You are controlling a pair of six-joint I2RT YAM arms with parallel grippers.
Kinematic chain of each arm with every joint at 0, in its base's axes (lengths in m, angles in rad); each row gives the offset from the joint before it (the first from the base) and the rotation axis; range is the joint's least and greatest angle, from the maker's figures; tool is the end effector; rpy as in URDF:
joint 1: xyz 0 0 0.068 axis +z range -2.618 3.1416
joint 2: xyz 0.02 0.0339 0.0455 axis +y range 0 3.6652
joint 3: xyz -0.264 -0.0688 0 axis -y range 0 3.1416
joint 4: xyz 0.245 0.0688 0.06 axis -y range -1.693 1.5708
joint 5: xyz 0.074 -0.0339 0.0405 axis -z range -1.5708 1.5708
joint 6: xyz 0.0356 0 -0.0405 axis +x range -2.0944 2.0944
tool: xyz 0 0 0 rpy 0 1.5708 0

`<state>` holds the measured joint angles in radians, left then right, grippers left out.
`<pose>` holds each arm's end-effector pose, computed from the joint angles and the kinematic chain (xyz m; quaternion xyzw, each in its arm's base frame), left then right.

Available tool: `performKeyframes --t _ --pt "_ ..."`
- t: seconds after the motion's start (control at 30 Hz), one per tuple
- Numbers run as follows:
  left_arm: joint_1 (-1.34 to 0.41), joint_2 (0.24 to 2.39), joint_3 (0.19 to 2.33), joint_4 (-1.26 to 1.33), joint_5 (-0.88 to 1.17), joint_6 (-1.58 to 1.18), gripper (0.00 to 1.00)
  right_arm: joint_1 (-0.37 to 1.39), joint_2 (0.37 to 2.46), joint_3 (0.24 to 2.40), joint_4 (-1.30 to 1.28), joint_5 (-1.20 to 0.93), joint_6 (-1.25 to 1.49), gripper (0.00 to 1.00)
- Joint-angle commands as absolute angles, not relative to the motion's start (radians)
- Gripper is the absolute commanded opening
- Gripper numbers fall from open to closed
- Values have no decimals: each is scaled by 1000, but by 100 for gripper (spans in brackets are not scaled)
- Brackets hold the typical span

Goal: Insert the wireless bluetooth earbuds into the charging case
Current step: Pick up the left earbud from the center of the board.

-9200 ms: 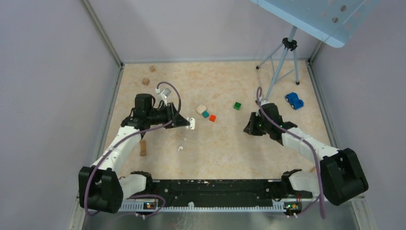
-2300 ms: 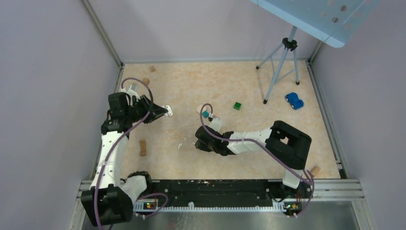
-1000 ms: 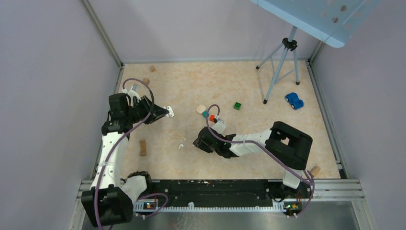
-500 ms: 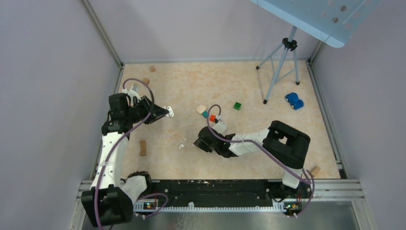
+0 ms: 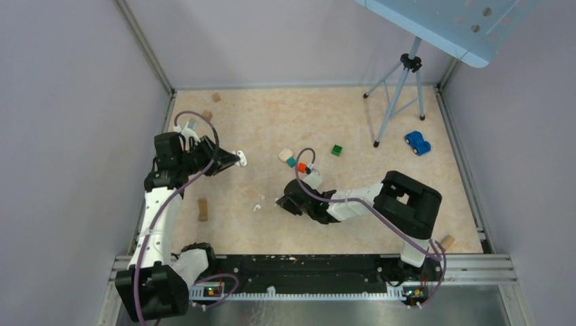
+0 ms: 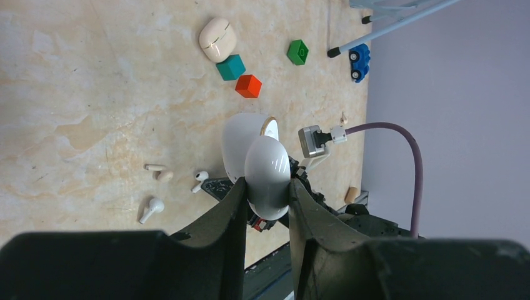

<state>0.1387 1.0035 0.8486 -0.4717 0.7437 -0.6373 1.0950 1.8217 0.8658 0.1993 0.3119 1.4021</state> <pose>0.2119 0.0053 0.2989 -0.1610 0.8306 -0.4181 0.3307 0.1720 0.3100 0.1297 0.1995 0.8871 0.3258 0.2592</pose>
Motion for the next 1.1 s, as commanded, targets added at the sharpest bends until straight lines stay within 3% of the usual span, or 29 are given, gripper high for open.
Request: performKeyframes --t 0.0,0.5,0.67,0.83,1.07 --pt "146 988 838 -434 768 -636 13 1079 1799 811 123 330 1340 0" --pt "52 1031 698 -360 861 -595 14 1080 1492 685 156 383 1014 0" --pt "52 1033 743 -409 828 -569 13 1114 1603 804 125 383 968 22" --pt "54 1012 769 -444 790 -559 13 1118 1685 862 147 384 957 35" --pt "54 1014 745 -429 803 -576 13 1117 1780 941 134 390 941 36"
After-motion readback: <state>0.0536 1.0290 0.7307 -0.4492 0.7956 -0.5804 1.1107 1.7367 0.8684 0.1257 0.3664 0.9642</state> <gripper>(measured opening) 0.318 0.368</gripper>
